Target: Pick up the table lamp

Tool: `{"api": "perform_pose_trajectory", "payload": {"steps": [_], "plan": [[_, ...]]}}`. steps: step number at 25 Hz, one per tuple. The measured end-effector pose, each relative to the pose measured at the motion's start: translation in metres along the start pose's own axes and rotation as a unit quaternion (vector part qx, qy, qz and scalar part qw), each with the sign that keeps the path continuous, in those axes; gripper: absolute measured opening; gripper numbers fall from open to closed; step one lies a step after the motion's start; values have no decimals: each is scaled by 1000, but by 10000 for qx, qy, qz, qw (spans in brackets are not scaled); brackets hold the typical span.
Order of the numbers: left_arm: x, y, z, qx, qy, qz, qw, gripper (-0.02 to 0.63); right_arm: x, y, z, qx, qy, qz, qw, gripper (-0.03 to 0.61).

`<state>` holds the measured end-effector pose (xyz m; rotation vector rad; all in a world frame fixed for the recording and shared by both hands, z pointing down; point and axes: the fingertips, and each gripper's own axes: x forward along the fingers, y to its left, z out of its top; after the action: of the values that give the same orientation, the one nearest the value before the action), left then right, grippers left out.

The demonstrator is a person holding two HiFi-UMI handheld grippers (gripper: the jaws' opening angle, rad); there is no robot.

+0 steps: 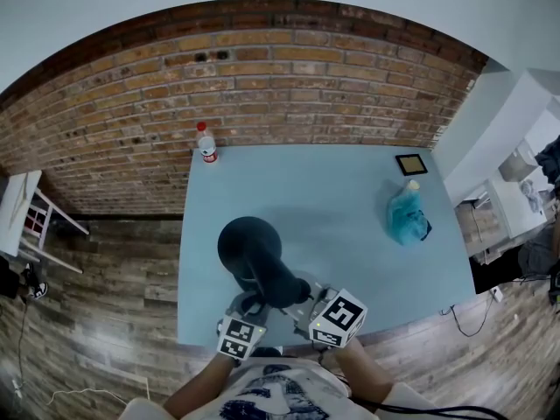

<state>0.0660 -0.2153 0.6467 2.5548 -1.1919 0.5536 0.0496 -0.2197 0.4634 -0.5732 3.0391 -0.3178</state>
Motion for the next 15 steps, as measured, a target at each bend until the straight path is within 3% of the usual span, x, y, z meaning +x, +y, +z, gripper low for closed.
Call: {"api": "perform_pose_trajectory", "payload": {"steps": [15], "plan": [[-1, -5, 26, 169, -128, -98, 9997, 40, -10, -5, 25, -126, -89, -59, 9999, 43]]}}
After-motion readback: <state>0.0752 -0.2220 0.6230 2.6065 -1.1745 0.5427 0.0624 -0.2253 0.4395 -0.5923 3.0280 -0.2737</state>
